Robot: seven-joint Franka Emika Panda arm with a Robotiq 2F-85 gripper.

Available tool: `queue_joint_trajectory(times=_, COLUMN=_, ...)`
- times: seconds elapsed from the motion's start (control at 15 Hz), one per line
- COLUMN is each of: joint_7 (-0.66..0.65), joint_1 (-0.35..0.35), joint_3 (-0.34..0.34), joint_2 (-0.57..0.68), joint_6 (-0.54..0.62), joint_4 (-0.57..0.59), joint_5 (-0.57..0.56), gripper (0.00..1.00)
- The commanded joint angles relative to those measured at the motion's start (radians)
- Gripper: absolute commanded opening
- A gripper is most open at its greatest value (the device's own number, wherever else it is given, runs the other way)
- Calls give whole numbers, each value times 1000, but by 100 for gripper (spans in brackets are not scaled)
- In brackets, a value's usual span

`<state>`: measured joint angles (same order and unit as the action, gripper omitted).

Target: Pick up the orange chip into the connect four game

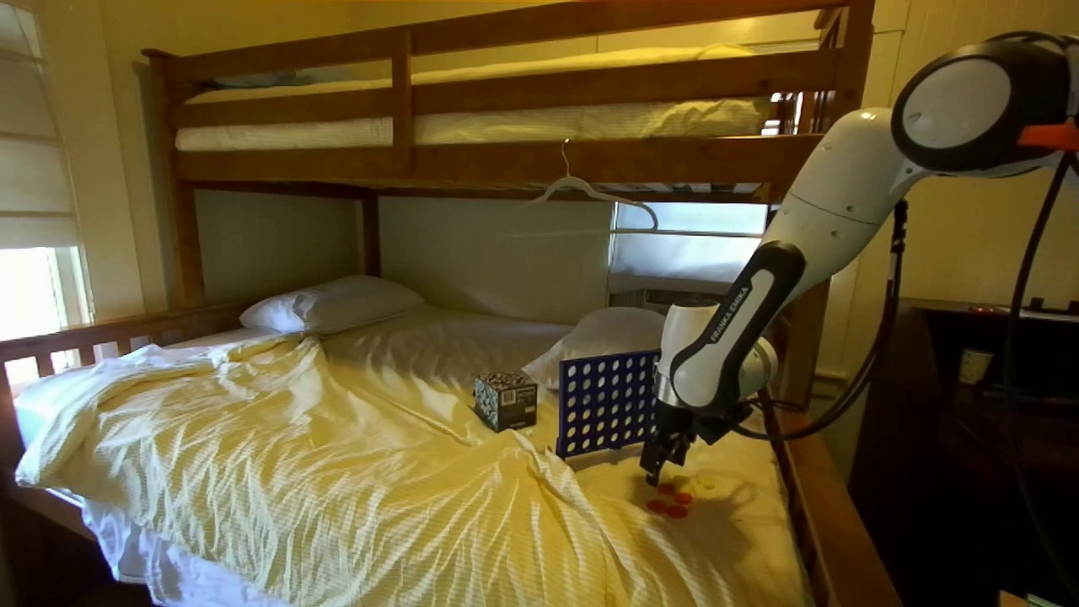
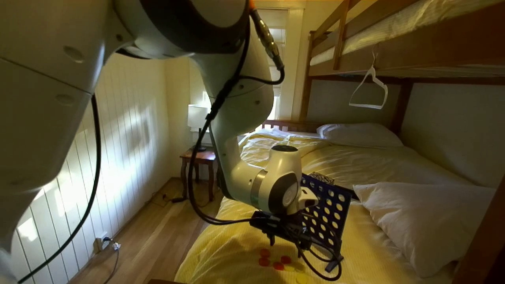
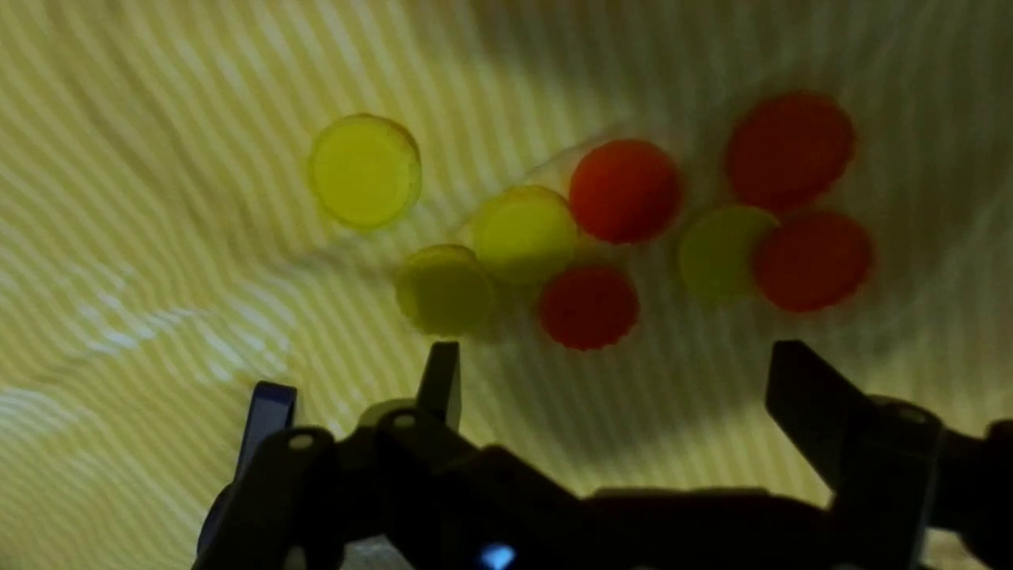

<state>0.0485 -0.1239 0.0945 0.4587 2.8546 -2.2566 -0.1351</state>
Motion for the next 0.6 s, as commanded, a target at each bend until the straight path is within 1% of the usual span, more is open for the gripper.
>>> queue_joint_trajectory(times=0.0, joint_7=36, joint_1=-13, joint_3=-10, joint_2=72, joint_6=1, joint_4=71, joint_5=22, gripper=96)
queue_joint_trajectory(times=0.07, joint_7=38, joint_1=-15, joint_3=-12, joint_2=83, joint_6=-1, joint_4=81, joint_5=23, gripper=90)
queue_joint_trajectory(times=0.13, joint_7=40, joint_1=-16, joint_3=-12, joint_2=92, joint_6=-3, joint_4=91, joint_5=22, gripper=88)
queue_joint_trajectory(times=0.2, joint_7=44, joint_1=-19, joint_3=-15, joint_2=101, joint_6=-5, joint_4=99, joint_5=23, gripper=82)
queue_joint_trajectory(times=0.27, joint_7=47, joint_1=-21, joint_3=-16, joint_2=110, joint_6=-6, joint_4=108, joint_5=23, gripper=83)
queue_joint_trajectory(times=0.33, joint_7=48, joint_1=-20, joint_3=-15, joint_2=117, joint_6=-9, joint_4=115, joint_5=21, gripper=81)
queue_joint_trajectory(times=0.47, joint_7=54, joint_1=-20, joint_3=-15, joint_2=128, joint_6=-16, joint_4=126, joint_5=19, gripper=82)
queue_joint_trajectory(times=0.53, joint_7=69, joint_1=-28, joint_3=-25, joint_2=130, joint_6=-30, joint_4=131, joint_5=22, gripper=90)
